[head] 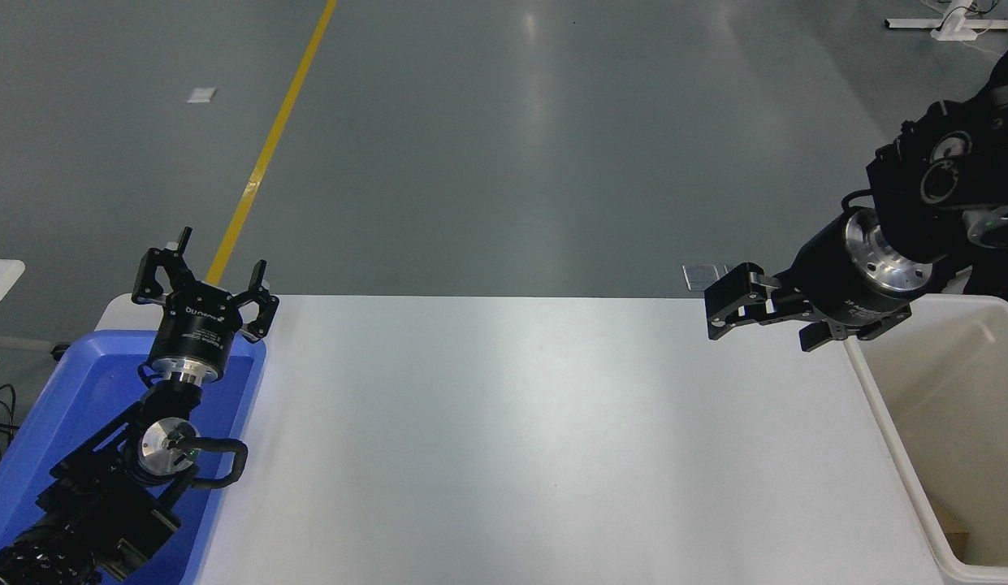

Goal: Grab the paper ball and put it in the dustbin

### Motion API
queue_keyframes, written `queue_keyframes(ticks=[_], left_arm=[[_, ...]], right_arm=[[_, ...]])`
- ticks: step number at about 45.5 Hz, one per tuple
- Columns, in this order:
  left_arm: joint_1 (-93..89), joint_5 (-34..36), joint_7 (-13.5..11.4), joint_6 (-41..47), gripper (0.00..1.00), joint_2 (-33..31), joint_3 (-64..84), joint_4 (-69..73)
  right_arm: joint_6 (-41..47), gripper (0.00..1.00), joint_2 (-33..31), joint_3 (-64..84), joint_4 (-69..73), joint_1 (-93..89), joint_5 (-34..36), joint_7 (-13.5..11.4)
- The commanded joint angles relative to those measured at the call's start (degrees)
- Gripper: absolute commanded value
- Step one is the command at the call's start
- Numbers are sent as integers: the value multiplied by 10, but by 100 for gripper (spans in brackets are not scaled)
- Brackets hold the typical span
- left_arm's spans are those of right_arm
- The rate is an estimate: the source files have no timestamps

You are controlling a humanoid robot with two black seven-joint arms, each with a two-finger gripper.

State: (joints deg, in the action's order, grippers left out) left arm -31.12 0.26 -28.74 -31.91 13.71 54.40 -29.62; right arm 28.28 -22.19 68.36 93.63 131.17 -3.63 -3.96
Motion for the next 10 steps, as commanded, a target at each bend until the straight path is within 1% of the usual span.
queue_keyframes(ticks=[1,10], left_arm=[[0,0,0,0,98,0,0,0],[0,0,0,0,98,0,0,0]], right_arm=[[2,100,4,0,2,0,-1,0],[2,100,4,0,1,0,-1,0]])
